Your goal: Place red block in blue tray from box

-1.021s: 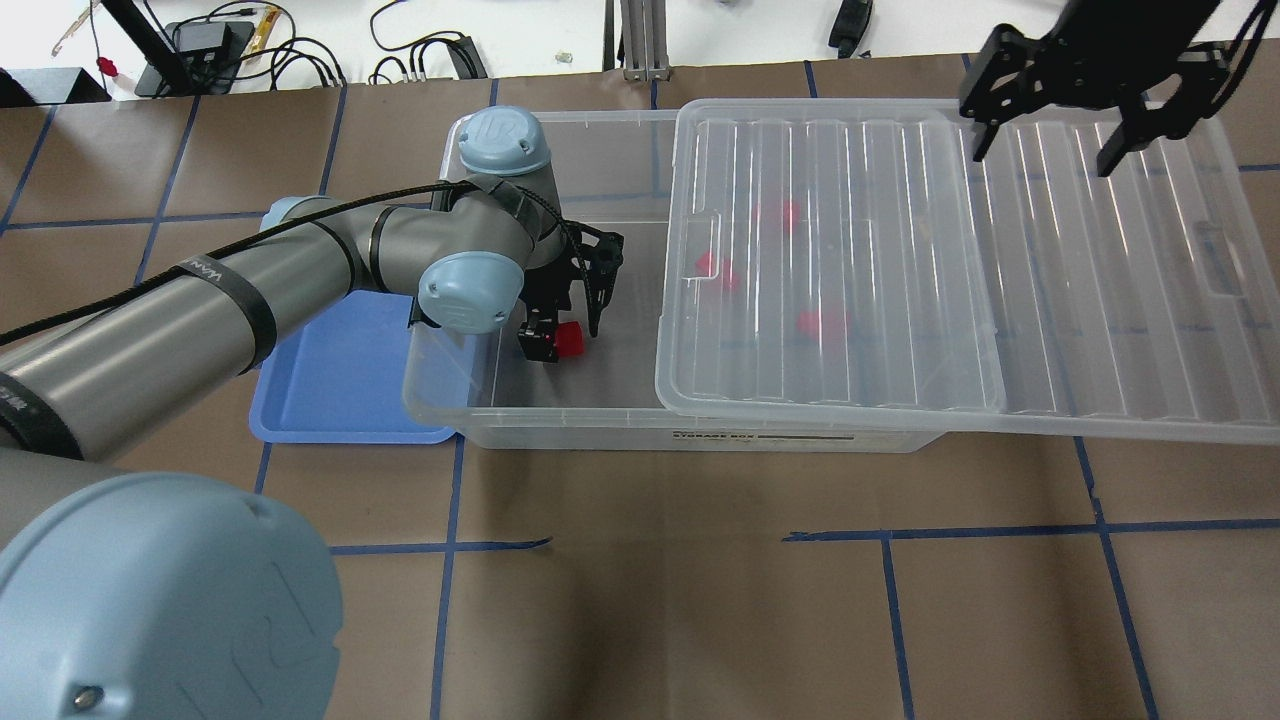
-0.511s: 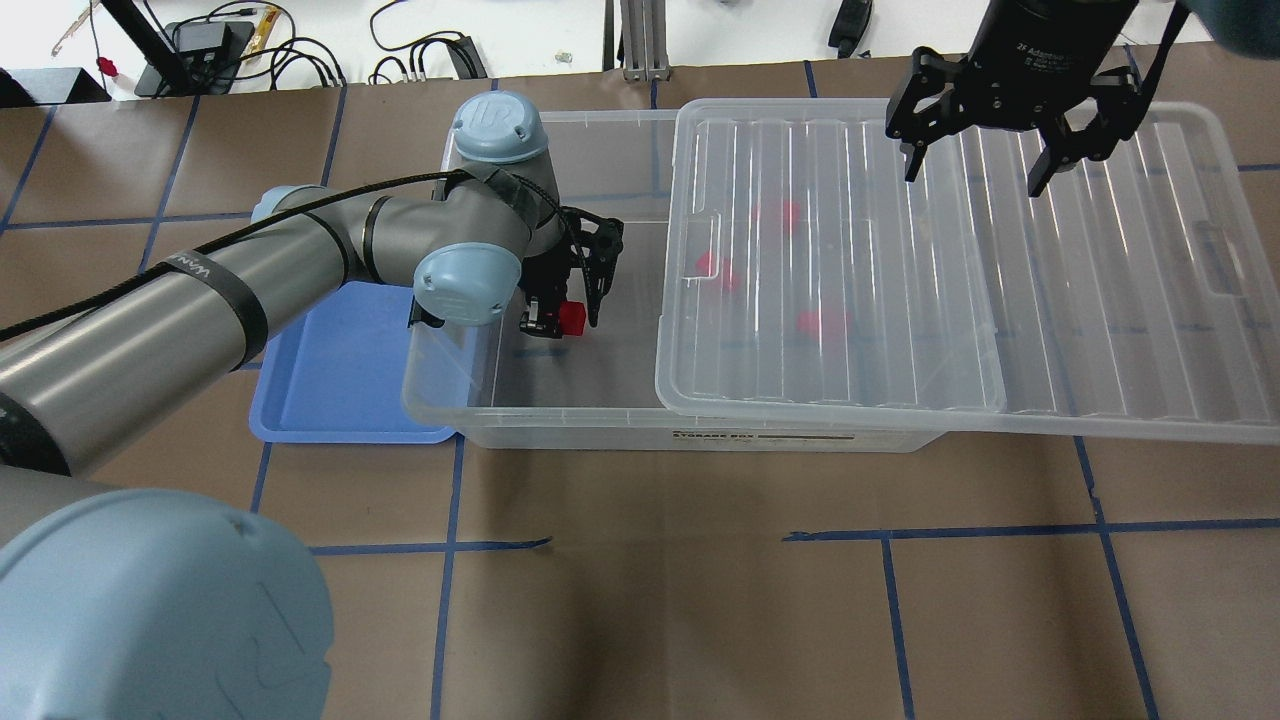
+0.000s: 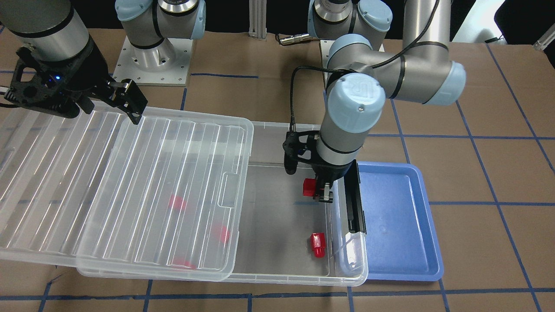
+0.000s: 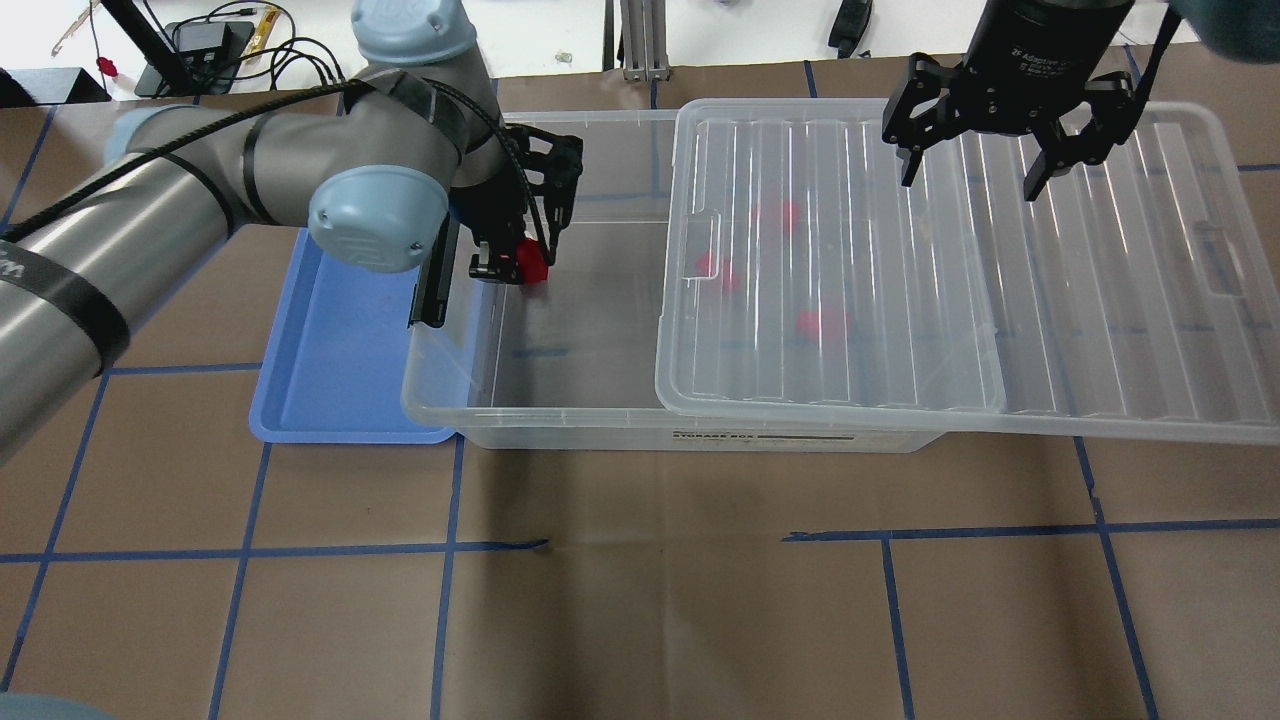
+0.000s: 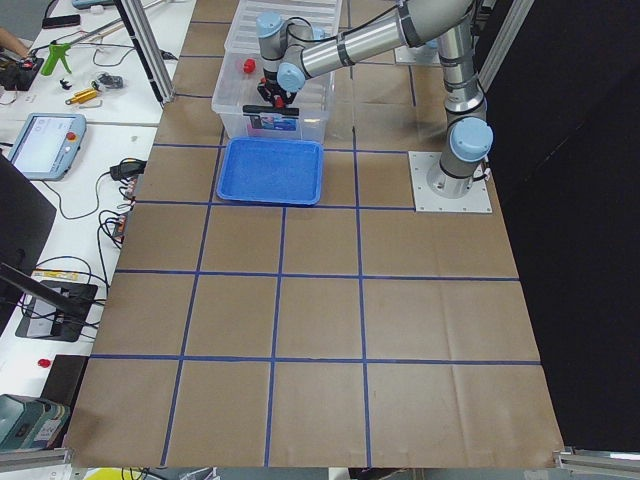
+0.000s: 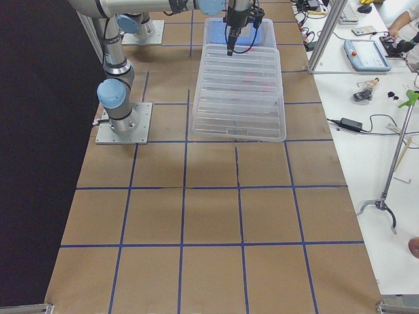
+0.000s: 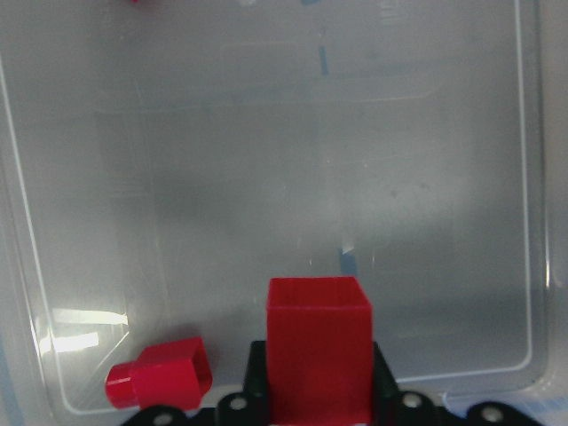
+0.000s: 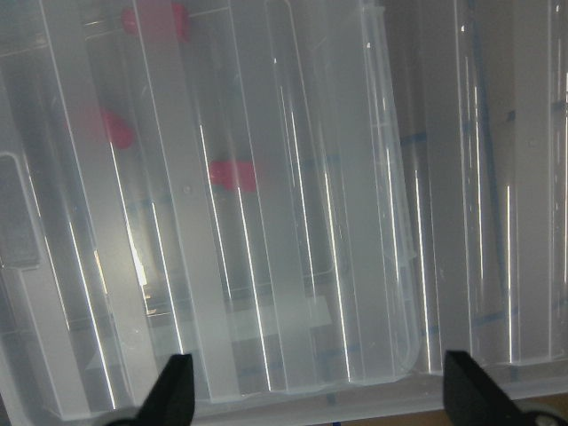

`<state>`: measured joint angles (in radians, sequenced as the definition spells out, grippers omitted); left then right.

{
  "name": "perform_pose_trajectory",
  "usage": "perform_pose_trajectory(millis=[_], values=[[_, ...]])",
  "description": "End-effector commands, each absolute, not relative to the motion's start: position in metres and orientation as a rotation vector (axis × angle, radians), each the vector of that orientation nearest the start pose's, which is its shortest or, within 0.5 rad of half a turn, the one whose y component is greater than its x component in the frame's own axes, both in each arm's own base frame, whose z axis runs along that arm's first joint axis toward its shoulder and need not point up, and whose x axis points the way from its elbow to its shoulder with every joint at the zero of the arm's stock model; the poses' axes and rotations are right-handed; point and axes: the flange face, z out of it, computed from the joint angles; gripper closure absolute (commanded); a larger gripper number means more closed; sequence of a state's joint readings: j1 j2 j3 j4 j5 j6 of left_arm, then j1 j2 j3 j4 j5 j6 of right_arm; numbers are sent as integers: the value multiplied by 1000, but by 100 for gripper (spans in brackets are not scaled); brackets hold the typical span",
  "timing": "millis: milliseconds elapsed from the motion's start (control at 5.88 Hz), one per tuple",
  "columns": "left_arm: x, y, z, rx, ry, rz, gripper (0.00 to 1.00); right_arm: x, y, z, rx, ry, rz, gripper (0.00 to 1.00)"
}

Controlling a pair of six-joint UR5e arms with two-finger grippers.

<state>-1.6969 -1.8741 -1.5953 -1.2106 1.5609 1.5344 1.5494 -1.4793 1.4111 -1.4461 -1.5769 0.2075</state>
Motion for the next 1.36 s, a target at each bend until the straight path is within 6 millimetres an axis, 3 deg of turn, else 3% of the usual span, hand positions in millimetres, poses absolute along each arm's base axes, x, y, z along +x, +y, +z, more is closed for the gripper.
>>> perform_pose_trajectory(millis=[0,340,511,681,1021,1191], values=[[-130,-581,385,-2238,-2247,75,81,121,-527,506,364,3131,93,0],[-73,-588,358,-2225,-2229,26,81,111,-530,505,360,3150,96,0],[-41,-586,341,-2217,-2214,11,80,92,-534,507,293,3157,77,0],[-18,-578,311,-2261,-2186,32,80,41,-538,507,359,3149,97,0],[-17,-565,230,-2274,-2168,23,79,-87,-537,502,188,3187,128,0],[-16,-569,205,-2251,-2144,-15,78,-147,-534,485,220,3193,205,0]])
